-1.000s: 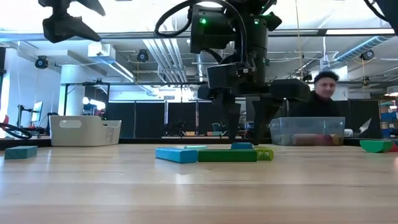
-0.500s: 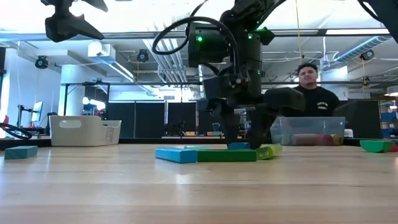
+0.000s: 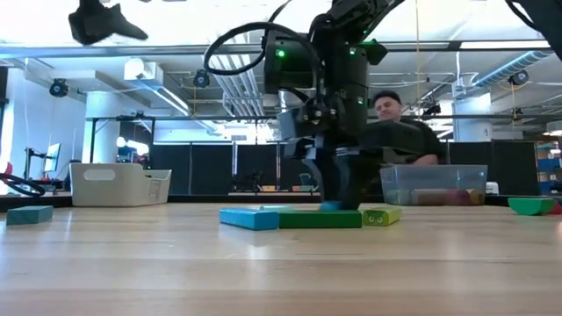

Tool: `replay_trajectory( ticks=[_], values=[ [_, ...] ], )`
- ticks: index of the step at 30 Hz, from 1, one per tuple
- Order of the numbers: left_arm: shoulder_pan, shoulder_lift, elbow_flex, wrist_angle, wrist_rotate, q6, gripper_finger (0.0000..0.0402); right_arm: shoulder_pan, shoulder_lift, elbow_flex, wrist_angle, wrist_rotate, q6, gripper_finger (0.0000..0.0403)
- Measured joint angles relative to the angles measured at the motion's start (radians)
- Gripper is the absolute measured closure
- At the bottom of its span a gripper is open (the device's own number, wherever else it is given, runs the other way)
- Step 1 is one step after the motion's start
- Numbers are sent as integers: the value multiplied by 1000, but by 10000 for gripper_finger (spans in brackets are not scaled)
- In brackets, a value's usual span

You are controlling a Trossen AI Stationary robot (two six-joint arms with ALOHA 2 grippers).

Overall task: Sort blocks
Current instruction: Put the blue half cylindrical block into the gray bin

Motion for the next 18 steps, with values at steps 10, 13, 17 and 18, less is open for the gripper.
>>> replay_trajectory(
  ticks=[10, 13, 17, 18],
  values=[
    [0, 53, 198, -131, -16, 613, 146, -44, -182, 147, -5, -116, 356, 278],
    [0, 104, 246, -108, -106, 810, 146, -75, -245, 196, 45, -162, 497, 278],
    [7, 190, 329, -65, -218, 1016, 146, -125, -320, 250, 155, -241, 725, 278],
    [9, 210, 351, -51, -223, 1064, 146, -136, -334, 260, 184, -251, 772, 278]
  ],
)
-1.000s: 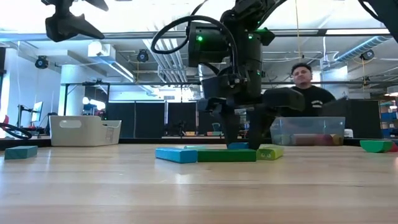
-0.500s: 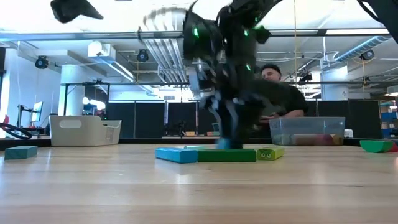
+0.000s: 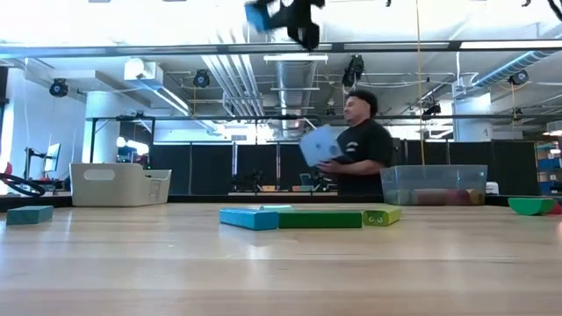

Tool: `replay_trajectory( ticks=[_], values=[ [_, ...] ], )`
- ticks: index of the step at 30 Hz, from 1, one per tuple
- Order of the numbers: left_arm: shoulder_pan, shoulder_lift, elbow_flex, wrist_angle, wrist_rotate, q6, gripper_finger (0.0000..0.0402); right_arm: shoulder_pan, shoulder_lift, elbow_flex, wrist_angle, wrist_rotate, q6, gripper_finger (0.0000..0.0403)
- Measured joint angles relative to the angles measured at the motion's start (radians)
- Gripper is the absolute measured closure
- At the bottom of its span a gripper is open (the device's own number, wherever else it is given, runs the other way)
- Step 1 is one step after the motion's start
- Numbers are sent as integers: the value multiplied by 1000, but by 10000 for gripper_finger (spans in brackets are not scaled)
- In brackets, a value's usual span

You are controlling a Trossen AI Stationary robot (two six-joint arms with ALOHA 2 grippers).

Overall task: Sort blocks
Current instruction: Put the blue half cylindrical block into the gray bin

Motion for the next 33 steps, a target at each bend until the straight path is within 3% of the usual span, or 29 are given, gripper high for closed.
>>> replay_trajectory(
  ticks=[8, 12, 16, 27, 33],
  values=[
    [63, 76, 104, 195, -7, 237, 146, -42, -57, 66, 295, -54, 292, 278],
    [105, 101, 105, 318, 94, 323, 146, -40, -36, 94, 360, -73, 375, 278],
    [106, 145, 112, 414, 98, 411, 146, -40, -33, 102, 440, -97, 449, 278],
    [121, 200, 190, 460, 101, 432, 149, -40, -34, 102, 492, -90, 464, 276],
    [127, 193, 189, 456, 97, 448, 185, -40, -33, 102, 515, -92, 465, 276]
  ],
)
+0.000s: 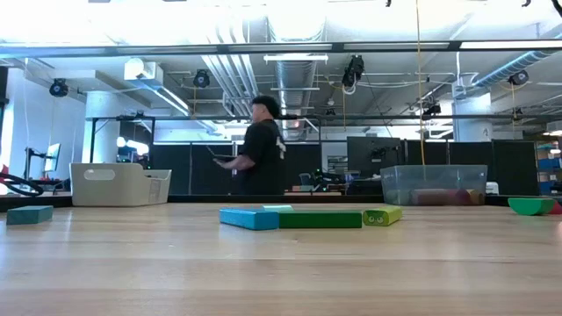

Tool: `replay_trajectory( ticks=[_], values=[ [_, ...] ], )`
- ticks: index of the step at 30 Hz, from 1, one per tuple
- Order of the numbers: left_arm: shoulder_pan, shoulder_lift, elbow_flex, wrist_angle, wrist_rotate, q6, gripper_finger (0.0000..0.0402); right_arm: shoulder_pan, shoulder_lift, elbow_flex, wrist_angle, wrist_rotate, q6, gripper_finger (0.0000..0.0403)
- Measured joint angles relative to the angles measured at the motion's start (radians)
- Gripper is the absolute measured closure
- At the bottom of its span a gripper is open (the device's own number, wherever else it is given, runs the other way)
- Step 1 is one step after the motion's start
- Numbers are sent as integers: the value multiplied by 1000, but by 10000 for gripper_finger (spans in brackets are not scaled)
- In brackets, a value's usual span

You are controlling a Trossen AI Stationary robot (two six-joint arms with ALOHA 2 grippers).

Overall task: Sort blocks
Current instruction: Put the blue half cylindrical block into the gray bin

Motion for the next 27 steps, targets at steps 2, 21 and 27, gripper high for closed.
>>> replay_trajectory(
  ticks=[2, 21, 27],
  values=[
    [2, 0, -1, 1, 0, 10, 196, 0, 0, 0, -1, -3, 4, 274],
    [17, -24, 105, -208, 10, -156, 246, -4, 0, 24, 1, 27, -22, 218],
    [31, -47, 222, -586, 12, -411, 246, -18, 0, 58, -57, 57, -67, 179]
  ],
)
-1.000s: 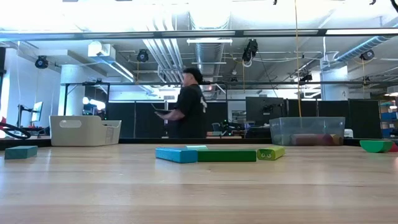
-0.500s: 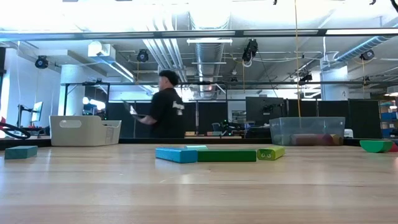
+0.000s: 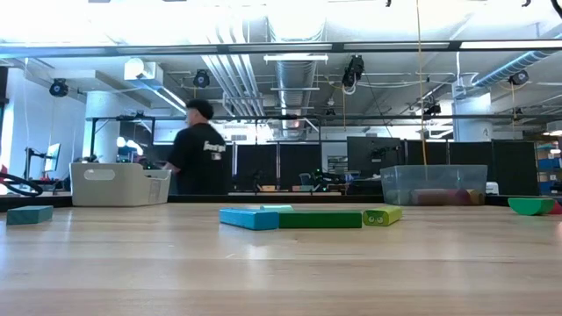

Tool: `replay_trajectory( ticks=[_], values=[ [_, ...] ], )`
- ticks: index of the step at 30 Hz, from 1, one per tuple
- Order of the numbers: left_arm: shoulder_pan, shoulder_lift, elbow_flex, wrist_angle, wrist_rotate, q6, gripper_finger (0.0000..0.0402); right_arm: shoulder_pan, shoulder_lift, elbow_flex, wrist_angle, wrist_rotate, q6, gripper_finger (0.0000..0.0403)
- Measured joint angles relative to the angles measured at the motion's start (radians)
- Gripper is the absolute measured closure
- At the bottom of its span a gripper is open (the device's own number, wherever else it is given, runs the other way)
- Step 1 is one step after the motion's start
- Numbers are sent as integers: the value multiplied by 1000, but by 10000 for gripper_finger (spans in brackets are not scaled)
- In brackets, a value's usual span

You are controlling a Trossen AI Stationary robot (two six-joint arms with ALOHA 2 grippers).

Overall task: Sort blocks
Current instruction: Put the blue half cylindrical block into the gray bin

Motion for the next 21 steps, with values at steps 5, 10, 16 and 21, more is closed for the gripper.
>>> replay_trajectory(
  ticks=[5, 10, 16, 21],
  values=[
    [88, -67, -28, -196, -1, -274, 246, -2, 0, 6, -46, 73, -67, 141],
    [334, -91, -143, -411, 28, -525, 246, 3, 0, 6, -49, 78, -108, 112],
    [687, -68, -391, -403, 225, -579, 246, 22, -2, 6, -54, 78, -109, 95],
    [927, 4, -585, -289, 350, -548, 246, 66, -15, 6, -56, 75, -111, 97]
  ],
)
